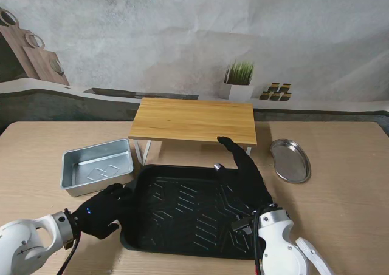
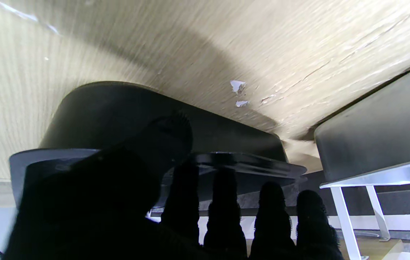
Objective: Stack the baking trays onto the shelf
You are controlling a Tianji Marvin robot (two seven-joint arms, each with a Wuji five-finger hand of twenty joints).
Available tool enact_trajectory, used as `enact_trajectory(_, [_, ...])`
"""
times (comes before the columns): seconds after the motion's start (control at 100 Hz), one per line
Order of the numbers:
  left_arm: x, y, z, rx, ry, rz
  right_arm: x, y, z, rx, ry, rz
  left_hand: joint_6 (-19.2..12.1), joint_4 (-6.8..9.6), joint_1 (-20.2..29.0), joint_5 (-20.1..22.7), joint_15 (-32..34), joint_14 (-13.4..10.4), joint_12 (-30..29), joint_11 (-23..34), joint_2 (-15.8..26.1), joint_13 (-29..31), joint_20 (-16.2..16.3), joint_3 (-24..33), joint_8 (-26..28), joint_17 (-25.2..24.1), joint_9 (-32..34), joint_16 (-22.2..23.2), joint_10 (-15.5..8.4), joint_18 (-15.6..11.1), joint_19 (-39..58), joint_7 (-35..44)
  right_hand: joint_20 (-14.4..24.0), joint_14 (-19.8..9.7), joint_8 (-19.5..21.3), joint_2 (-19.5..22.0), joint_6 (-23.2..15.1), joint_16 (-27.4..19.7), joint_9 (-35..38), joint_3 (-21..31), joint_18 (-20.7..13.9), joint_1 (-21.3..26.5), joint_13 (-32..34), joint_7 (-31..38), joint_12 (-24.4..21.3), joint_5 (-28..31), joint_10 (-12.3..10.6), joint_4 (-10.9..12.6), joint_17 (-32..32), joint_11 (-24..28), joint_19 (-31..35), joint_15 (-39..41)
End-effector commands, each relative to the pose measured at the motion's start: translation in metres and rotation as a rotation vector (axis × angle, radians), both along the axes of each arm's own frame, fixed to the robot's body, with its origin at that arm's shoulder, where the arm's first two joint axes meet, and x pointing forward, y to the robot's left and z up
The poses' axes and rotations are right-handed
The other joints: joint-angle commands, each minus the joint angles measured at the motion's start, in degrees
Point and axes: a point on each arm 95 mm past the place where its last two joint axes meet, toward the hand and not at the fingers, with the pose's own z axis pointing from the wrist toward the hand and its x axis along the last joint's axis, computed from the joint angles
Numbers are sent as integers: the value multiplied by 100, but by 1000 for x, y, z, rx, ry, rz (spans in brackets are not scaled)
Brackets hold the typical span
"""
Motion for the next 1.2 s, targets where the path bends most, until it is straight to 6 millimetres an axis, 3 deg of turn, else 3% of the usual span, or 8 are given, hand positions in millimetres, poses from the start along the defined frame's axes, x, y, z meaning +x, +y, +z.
enact_trajectory(0.0, [-1, -3, 5, 7, -11, -18, -3, 3, 0, 10, 8, 7, -130, 156, -209, -280, -235, -2, -145, -220, -71, -229, 211, 27, -82, -92, -177, 10, -25, 58, -354, -135, -47, -150, 3, -142, -44, -42, -64, 94, -237, -83, 40, 3, 0, 17, -52, -198, -5, 76, -2, 45])
enact_trajectory(0.18, [-1, -4, 14, -1, -19, -31, -3, 3, 0, 10, 7, 7, -128, 153, -293, -319, -338, -6, -128, -276, -27, -281, 253, -31, -84, -146, -198, 20, -8, 40, -493, -197, -46, -153, 3, -149, -43, -42, -63, 98, -234, -84, 38, 2, -1, 16, -53, -199, -4, 75, 0, 44])
enact_trajectory(0.62, [-7, -7, 29, -124, 11, -8, -3, 4, 0, 9, 6, 12, -45, 201, -653, -210, -431, 60, -5, -281, 655, -285, 574, -813, -16, -145, -197, 94, 55, 162, -786, -422, -45, -157, 1, -152, -34, -42, -60, 105, -236, -83, 42, 4, 1, 25, -49, -201, -6, 78, 2, 46])
enact_trajectory(0.76, [-8, -6, 34, -200, 18, 40, -3, 4, 0, 9, 7, 15, 60, 230, -650, -101, -364, 171, 70, -131, 820, -192, 737, -1040, 41, -85, -174, 115, 118, 369, -721, -451, -44, -153, 0, -153, -33, -41, -59, 107, -230, -81, 42, 4, 4, 28, -51, -201, 2, 86, 6, 47])
enact_trajectory(0.92, [-6, 0, 39, -227, -16, 143, -4, 4, 0, 11, 7, 17, 421, 296, -635, 43, -194, 418, 194, 7, 945, 70, 1178, -1332, 242, -3, 164, 293, 384, 910, -457, -295, -44, -148, -2, -155, -35, -41, -61, 106, -224, -83, 42, 4, 5, 30, -58, -201, 6, 87, 9, 47])
enact_trajectory(1.19, [2, 28, 41, -161, -77, 330, -4, 3, 1, 15, 7, 11, 837, 345, -569, 57, -170, 580, 244, -53, 1060, 170, 1472, -1572, 424, 120, 275, 376, 629, 1058, -308, -140, -45, -155, -5, -151, -34, -40, -62, 105, -228, -80, 42, 2, 5, 29, -55, -202, 8, 87, 9, 50])
